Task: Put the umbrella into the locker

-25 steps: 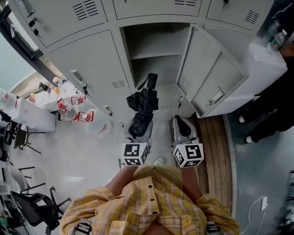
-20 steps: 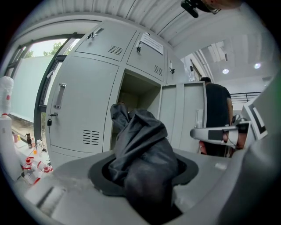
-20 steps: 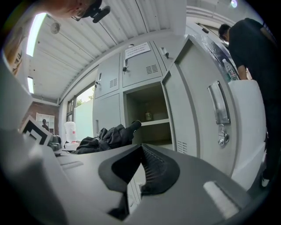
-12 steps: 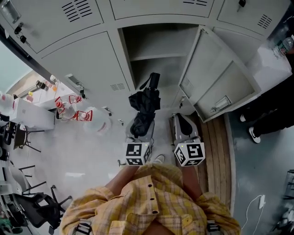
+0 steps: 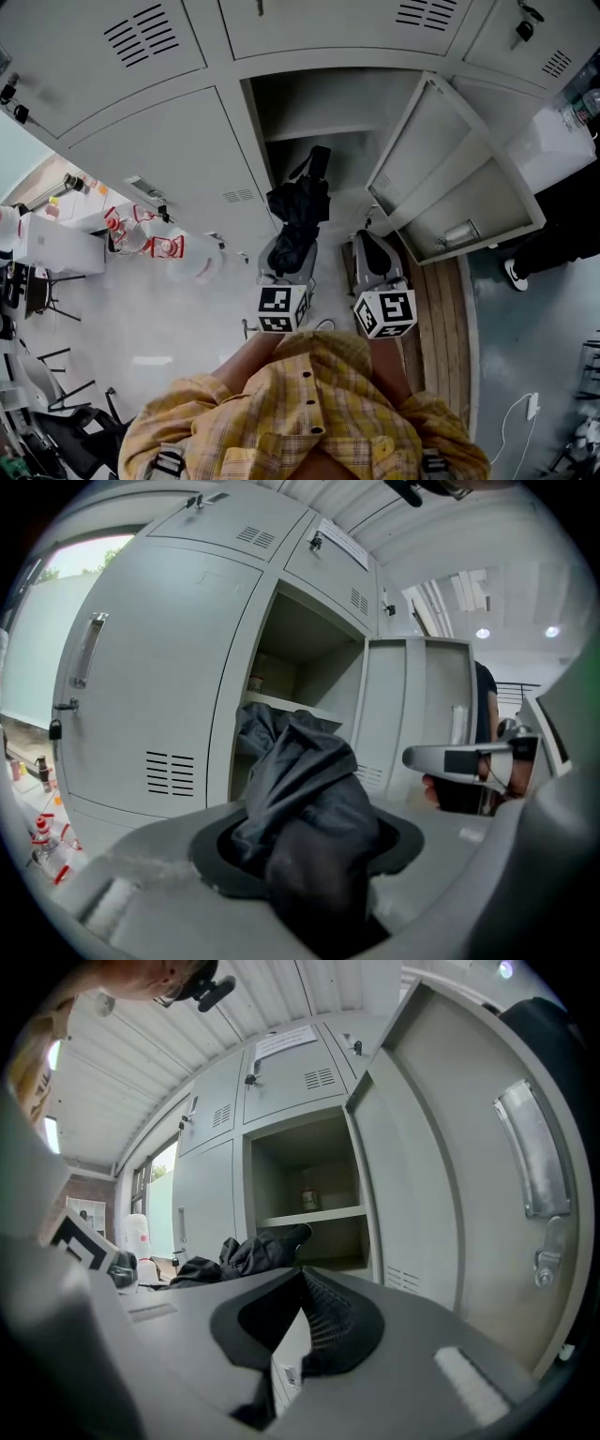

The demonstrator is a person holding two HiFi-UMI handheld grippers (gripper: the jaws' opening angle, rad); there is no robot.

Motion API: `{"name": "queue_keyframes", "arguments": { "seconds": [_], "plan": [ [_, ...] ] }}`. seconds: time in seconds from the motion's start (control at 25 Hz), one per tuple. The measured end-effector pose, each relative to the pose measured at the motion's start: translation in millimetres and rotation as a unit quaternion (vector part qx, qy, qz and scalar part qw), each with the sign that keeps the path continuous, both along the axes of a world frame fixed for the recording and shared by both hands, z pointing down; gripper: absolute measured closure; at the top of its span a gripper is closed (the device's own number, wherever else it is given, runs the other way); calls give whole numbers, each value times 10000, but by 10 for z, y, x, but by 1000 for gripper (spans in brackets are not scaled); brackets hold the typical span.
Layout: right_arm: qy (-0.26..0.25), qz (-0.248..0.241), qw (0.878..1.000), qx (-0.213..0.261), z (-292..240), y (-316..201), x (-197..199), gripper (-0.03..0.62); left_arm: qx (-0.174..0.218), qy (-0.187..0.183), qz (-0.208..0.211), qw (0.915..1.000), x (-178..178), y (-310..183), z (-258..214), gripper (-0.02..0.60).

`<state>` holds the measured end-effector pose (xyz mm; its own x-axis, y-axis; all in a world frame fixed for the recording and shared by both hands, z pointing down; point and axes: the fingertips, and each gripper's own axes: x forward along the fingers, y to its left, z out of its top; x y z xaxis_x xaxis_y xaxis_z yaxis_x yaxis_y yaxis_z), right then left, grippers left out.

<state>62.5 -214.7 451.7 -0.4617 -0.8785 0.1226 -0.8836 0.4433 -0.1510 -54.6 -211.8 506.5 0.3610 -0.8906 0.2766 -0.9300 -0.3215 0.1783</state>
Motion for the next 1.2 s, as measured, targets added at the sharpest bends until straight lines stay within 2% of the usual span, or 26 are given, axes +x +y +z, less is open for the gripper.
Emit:
{"name": "queue_keyframes", "arguments": {
  "seconds": [0.32, 0.6, 1.2],
  "plan": [
    [1, 75, 9999, -115, 94, -181, -24, 595, -242, 80, -23, 9997, -46, -310, 163, 341],
    [-2, 86, 9998, -173, 164, -325, -51, 595, -298, 76, -81, 9995, -76, -575, 241, 341],
    [23, 197, 9996, -194, 203, -442, -14, 595, -196, -33, -18, 9998, 28, -1036, 284, 342]
  ]
}}
